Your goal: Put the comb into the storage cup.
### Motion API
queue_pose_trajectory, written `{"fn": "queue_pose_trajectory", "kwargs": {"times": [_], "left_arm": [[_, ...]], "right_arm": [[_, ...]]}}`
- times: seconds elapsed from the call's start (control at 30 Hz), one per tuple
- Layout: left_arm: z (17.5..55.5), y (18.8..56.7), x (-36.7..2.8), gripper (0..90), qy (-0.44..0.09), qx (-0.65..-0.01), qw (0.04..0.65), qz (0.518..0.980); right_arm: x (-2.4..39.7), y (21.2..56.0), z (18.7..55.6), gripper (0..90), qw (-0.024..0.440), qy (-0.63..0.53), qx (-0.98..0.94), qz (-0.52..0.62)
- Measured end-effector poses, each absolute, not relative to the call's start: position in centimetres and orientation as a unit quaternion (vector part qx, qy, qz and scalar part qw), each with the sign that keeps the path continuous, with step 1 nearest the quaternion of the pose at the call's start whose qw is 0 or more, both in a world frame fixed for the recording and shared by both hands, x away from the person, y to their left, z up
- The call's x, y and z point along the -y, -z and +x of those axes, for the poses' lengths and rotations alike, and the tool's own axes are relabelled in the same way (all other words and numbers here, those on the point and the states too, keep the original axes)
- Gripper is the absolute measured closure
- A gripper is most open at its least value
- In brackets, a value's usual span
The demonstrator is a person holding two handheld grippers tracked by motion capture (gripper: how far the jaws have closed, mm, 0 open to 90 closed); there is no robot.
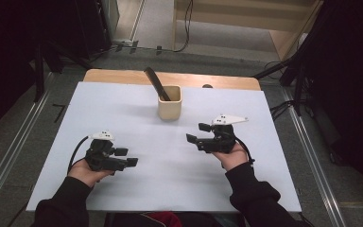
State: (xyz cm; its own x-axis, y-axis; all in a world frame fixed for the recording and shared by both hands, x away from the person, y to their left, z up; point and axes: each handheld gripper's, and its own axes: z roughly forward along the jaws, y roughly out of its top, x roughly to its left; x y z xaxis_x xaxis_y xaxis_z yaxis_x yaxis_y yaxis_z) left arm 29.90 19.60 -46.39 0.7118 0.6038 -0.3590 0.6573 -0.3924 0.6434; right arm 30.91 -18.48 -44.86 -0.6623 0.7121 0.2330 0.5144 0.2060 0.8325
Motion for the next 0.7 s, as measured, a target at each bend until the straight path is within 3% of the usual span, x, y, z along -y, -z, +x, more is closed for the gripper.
{"fn": "queue_pose_trajectory", "kwargs": {"times": [0.7], "left_arm": [[29.8, 46.4, -19.5, 31.8, 0.034, -0.376, 0.400, 0.835]], "right_arm": [[19.8, 46.0, 28.7, 26.3, 0.088, -0.474, -0.783, 0.393]]}}
